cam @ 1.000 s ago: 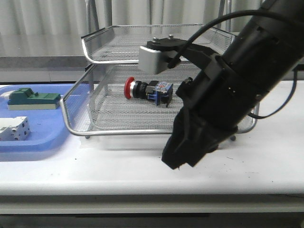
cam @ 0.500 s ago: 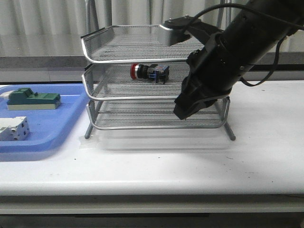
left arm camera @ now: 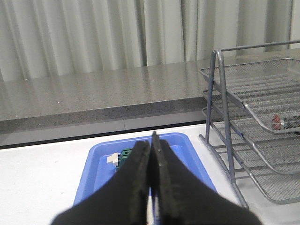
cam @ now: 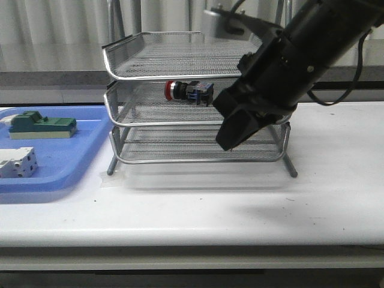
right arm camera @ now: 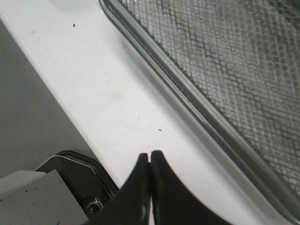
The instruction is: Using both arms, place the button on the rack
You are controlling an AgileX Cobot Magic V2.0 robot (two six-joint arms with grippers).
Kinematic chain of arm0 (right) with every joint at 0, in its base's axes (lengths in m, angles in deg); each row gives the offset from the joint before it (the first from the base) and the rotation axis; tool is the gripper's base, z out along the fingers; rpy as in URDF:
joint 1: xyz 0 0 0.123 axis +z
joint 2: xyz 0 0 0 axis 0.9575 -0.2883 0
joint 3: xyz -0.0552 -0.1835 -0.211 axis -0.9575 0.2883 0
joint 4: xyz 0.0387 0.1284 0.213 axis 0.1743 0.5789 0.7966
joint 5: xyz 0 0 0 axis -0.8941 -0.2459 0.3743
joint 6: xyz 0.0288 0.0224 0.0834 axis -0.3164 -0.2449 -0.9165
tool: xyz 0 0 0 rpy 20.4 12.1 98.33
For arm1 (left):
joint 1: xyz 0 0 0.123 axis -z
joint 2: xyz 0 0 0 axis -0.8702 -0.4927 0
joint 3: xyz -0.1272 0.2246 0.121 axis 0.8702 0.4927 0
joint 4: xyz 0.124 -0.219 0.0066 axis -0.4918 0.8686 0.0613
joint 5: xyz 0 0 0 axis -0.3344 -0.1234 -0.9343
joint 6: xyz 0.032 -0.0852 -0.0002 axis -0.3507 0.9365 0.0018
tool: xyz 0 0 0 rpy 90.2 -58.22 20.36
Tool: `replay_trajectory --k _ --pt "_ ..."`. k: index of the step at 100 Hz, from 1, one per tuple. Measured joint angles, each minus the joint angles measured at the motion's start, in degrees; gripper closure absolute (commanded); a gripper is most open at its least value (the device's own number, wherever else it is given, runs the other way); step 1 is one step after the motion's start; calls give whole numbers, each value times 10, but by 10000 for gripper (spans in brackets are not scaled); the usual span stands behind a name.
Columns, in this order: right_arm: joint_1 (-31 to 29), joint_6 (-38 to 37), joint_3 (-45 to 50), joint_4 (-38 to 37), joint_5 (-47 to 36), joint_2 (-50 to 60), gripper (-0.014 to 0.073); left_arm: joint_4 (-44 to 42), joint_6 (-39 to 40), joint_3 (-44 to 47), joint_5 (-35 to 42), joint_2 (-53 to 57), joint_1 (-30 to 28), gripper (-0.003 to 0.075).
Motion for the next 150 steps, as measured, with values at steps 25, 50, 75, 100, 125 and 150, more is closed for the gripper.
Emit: replay_trajectory --k 25,50,75,100,125,150 --pt "0 -155 23 -116 0 105 653 0 0 0 0 0 0 740" --pt "0 -326 68 -281 21 231 653 0 0 0 0 0 0 740" --pt "-42 -384 130 -325 47 376 653 0 0 0 0 0 0 740" --pt "-121 -389 185 -327 93 520 653 0 0 0 0 0 0 740" --pt "-163 -409 253 -328 116 660 653 0 0 0 0 0 0 740" --pt "-165 -411 289 -328 129 754 653 0 0 0 0 0 0 740"
